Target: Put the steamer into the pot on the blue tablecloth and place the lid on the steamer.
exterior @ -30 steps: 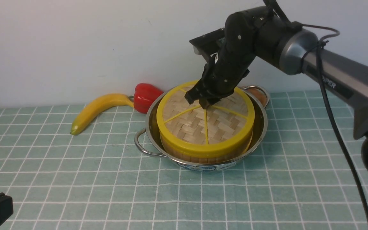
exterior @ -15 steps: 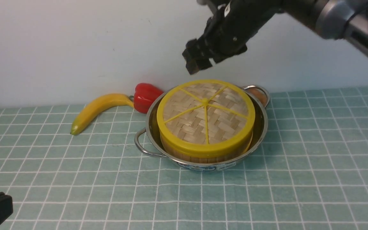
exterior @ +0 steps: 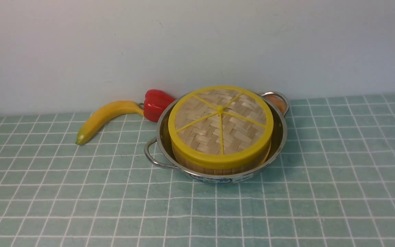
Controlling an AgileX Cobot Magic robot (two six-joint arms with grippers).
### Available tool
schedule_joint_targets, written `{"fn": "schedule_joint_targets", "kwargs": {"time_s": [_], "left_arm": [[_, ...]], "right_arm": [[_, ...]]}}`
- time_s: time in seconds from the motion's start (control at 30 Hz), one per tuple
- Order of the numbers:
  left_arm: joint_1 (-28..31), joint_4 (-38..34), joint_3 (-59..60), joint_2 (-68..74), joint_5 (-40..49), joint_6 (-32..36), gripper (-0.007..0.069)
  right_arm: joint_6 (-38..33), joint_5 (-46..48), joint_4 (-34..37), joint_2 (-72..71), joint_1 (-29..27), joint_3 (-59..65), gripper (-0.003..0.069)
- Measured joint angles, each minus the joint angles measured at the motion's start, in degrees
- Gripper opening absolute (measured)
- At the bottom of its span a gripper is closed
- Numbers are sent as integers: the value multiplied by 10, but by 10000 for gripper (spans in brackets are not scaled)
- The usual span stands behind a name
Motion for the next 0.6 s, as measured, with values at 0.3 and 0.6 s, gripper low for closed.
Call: {"fn": "schedule_joint_targets", "kwargs": {"time_s": [0.3,0.6], "left_arm": [[0,-41,0,84,15,-20,12],[0,-54,0,131,15,-16,22]], "right_arm": [[17,-56,-12,-264,0,406,177],[49,-372,-51,-430,0,799,-13]]}}
